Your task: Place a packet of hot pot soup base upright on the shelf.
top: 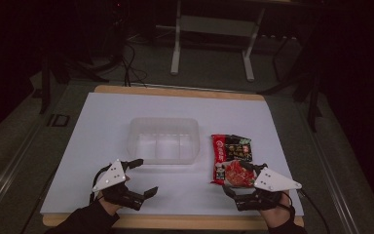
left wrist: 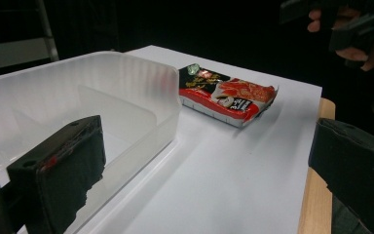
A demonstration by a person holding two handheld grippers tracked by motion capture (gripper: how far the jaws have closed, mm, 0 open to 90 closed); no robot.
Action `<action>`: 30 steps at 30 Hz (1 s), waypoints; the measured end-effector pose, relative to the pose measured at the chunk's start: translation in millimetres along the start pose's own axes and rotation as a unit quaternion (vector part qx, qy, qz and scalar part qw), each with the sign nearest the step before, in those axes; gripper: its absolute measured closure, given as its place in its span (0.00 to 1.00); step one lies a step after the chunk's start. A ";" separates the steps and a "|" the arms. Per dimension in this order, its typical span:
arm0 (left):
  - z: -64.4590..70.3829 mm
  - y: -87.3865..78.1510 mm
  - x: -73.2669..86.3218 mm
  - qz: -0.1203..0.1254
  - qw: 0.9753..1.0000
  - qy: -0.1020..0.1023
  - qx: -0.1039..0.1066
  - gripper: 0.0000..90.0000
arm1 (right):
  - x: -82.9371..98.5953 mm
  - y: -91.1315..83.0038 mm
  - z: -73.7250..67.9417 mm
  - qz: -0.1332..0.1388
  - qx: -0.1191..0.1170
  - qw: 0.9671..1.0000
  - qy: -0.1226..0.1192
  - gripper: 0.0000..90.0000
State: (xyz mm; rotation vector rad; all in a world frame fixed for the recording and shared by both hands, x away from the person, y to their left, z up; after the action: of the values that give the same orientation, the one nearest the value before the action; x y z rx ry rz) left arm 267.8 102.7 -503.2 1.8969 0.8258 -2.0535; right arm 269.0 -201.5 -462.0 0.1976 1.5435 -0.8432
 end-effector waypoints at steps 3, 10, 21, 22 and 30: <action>1.3 1.1 0.0 -0.003 1.000 0.004 0.000 0.00 | -7.5 -3.1 1.8 0.018 0.000 1.000 0.005 0.12; 3.2 1.4 -1.8 -0.001 1.000 0.007 -0.001 0.00 | -24.0 -11.4 7.4 0.043 0.002 0.999 -0.004 0.12; 1.1 1.7 -1.9 0.002 1.000 0.004 -0.010 0.00 | -44.4 -17.0 34.6 0.064 0.090 0.994 0.000 0.12; 1.2 1.7 -1.8 0.002 1.000 0.005 -0.011 0.00 | -46.4 -17.6 37.1 0.066 0.097 0.993 0.006 0.12; 1.8 1.8 -2.5 0.004 1.000 0.005 -0.010 0.00 | -58.6 -12.8 56.2 0.065 0.119 0.991 0.020 0.12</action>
State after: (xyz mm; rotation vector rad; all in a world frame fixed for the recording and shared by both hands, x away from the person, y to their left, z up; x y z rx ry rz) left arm 267.5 99.7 -501.2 1.8989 0.8369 -2.0253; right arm 316.8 -224.3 -399.1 0.4865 1.4471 -0.9239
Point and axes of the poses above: each handheld gripper's, and its own axes: y roughly forward along the jaws, x roughly out of its underside, z roughly to its right, the point moved 7 cm from there along y, roughly forward along the jaws, and after that the axes turned 3 degrees about y, right-handed, at the moved point
